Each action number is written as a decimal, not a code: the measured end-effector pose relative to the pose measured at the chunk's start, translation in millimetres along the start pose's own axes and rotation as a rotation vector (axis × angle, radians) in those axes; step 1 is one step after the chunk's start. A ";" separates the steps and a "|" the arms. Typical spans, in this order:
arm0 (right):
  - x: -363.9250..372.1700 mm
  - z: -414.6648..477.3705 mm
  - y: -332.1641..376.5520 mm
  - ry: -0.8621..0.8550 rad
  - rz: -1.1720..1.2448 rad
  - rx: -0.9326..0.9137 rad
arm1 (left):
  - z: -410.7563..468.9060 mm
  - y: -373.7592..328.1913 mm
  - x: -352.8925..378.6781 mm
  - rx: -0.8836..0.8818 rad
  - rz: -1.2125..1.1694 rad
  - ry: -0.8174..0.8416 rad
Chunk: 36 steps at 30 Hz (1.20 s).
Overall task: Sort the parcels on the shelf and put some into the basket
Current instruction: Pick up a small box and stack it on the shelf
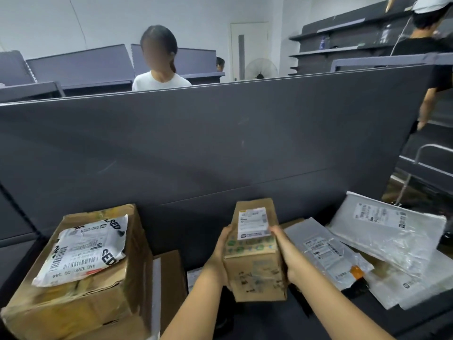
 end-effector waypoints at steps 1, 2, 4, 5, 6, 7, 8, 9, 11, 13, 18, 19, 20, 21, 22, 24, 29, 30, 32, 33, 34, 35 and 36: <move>3.1 -2.3 -2.2 -0.007 -0.025 0.078 | 1.9 3.9 -7.3 0.008 0.022 -0.027; 4.8 -5.4 -3.4 -0.016 -0.040 0.151 | 0.5 4.5 -13.2 0.002 0.057 -0.045; 3.3 -7.6 -5.5 -0.031 -0.062 0.266 | -2.0 2.4 -21.1 -0.018 0.206 -0.043; 0.9 -7.2 -7.2 -0.036 -0.071 0.312 | -4.5 0.9 -23.7 -0.061 0.325 -0.029; -1.9 -6.8 -9.2 -0.037 -0.077 0.353 | -8.1 0.9 -25.8 -0.169 0.401 -0.026; -4.9 -6.4 -11.2 -0.037 -0.078 0.386 | -10.4 2.0 -27.0 -0.303 0.353 -0.023; -7.8 -6.2 -13.2 -0.035 -0.072 0.411 | -12.6 2.1 -26.2 -0.417 0.295 -0.021; -10.2 -6.0 -14.7 -0.033 -0.064 0.426 | -15.4 0.9 -24.7 -0.487 0.262 -0.010; -13.0 -4.3 -19.4 -0.017 -0.040 0.440 | -19.9 -3.3 -20.7 -0.546 0.325 0.006; -13.4 -2.3 -25.9 0.022 0.007 0.447 | -21.7 -8.0 -21.0 -0.564 0.408 -0.017; -10.7 7.3 -41.4 0.136 0.183 0.310 | -18.7 -10.6 -21.3 -0.500 0.480 -0.062; -11.9 8.8 -43.5 0.130 0.215 0.264 | -17.5 -7.7 -21.5 -0.462 0.488 -0.055; -13.6 10.1 -45.5 0.124 0.240 0.218 | -16.2 -3.6 -22.1 -0.421 0.491 -0.045; -14.4 10.5 -47.2 0.135 0.264 0.175 | -14.4 1.8 -23.5 -0.380 0.484 -0.039; -14.7 10.3 -48.2 0.159 0.282 0.133 | -12.7 7.9 -25.4 -0.339 0.465 -0.035; -14.1 12.0 -51.1 0.205 0.279 0.079 | -10.7 21.9 -32.0 -0.266 0.404 -0.018; 0.5 19.5 -66.0 0.211 0.005 0.097 | -14.3 48.4 -61.9 -0.124 0.318 -0.027; 6.7 21.5 -69.1 0.220 -0.033 0.075 | -15.2 51.7 -68.6 -0.101 0.288 -0.048; 24.6 24.6 -73.5 0.286 -0.088 0.005 | -14.3 56.1 -81.6 -0.040 0.214 -0.103; 35.6 25.5 -74.9 0.325 -0.124 -0.025 | -12.8 58.1 -89.7 -0.004 0.205 -0.138; 45.6 27.3 -76.8 0.346 -0.168 -0.045 | -10.5 58.4 -96.9 0.028 0.211 -0.174; 54.5 30.3 -79.7 0.351 -0.201 -0.055 | -8.9 59.2 -105.0 0.050 0.237 -0.221; 61.5 35.5 -84.6 0.348 -0.211 -0.054 | -8.6 58.3 -112.3 0.063 0.261 -0.286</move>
Point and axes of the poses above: each hand's wrist, its own z-axis towards the middle knuckle, its own x-axis out of the palm, y = z × x, the point moved 4 cm from there along z, towards the middle knuckle, and after that the axes turned 4 degrees about y, right-handed, at the moved point
